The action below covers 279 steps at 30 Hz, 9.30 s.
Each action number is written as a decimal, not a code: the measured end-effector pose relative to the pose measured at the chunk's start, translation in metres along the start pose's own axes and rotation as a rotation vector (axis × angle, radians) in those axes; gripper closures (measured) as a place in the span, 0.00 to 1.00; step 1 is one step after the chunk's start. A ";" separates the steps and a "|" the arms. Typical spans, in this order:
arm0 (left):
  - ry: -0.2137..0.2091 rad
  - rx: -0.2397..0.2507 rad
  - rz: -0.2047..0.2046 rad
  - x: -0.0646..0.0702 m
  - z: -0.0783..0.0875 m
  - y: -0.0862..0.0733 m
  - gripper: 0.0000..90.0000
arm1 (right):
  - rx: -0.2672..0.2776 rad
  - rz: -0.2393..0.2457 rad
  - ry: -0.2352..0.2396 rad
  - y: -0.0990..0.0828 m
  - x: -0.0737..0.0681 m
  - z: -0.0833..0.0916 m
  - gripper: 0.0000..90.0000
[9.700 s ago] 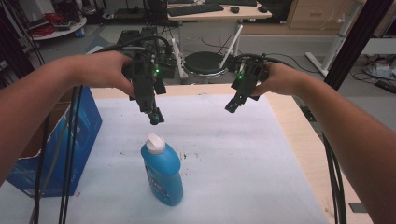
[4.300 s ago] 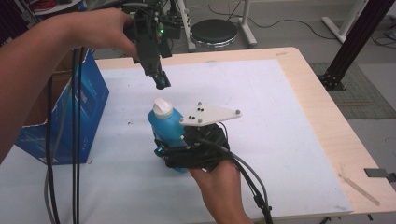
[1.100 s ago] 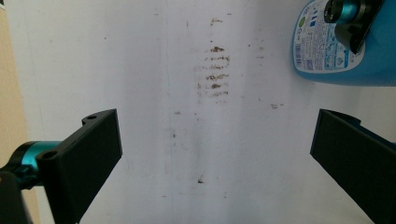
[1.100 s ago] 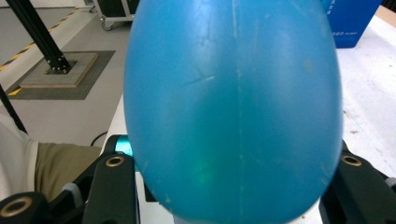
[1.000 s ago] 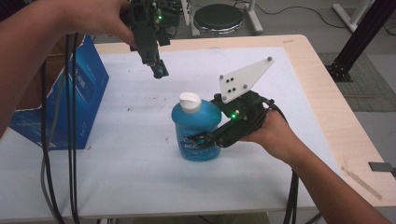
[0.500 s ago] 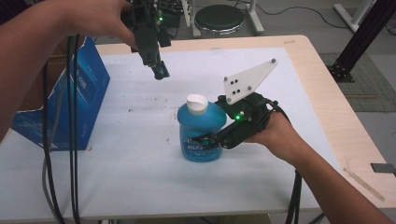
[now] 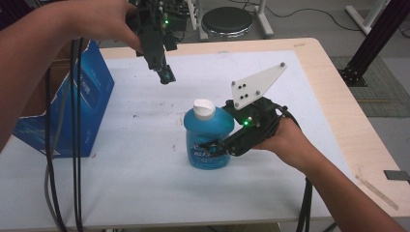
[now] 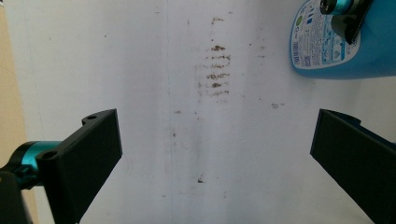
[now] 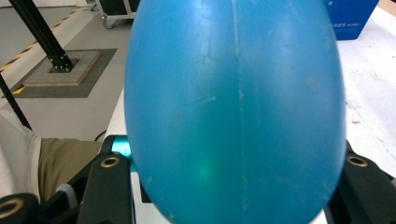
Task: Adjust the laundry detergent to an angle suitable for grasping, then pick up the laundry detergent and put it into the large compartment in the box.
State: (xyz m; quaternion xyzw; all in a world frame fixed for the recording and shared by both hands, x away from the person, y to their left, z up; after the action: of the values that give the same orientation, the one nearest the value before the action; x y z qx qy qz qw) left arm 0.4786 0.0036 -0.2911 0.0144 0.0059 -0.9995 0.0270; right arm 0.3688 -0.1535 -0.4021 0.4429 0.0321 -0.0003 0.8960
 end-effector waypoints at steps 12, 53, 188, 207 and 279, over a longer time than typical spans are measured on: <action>0.004 0.000 0.004 0.001 0.002 -0.002 0.02 | 0.012 -0.069 -0.039 0.002 0.001 0.008 0.25; 0.016 0.014 0.014 0.004 0.009 -0.004 0.02 | -0.353 -0.230 -0.303 0.005 0.057 0.144 0.01; -0.058 -0.009 -0.060 0.110 -0.031 0.066 0.13 | -0.660 -0.170 -0.292 0.008 0.097 0.139 0.02; -0.063 -0.017 -0.075 0.108 -0.033 0.065 0.26 | -0.663 -0.171 -0.286 0.009 0.096 0.137 0.02; 0.007 0.058 0.653 0.062 0.176 -0.158 0.42 | -0.642 -0.168 -0.273 0.011 0.100 0.135 0.02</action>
State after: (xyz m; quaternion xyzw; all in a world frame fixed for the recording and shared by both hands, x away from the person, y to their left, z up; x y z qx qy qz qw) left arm 0.4029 0.1557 -0.1154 0.0196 -0.0272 -0.9377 0.3458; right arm 0.4768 -0.2517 -0.3174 0.1307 -0.0529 -0.1231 0.9823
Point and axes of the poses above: each handheld gripper's, and its own axes: z roughly backward along the jaws, y roughly out of its top, x roughly to its right, the point moved 4 cm from there along -z, roughly forward along the jaws, and after that the axes turned 10 degrees about -x, right-handed, at the moved point
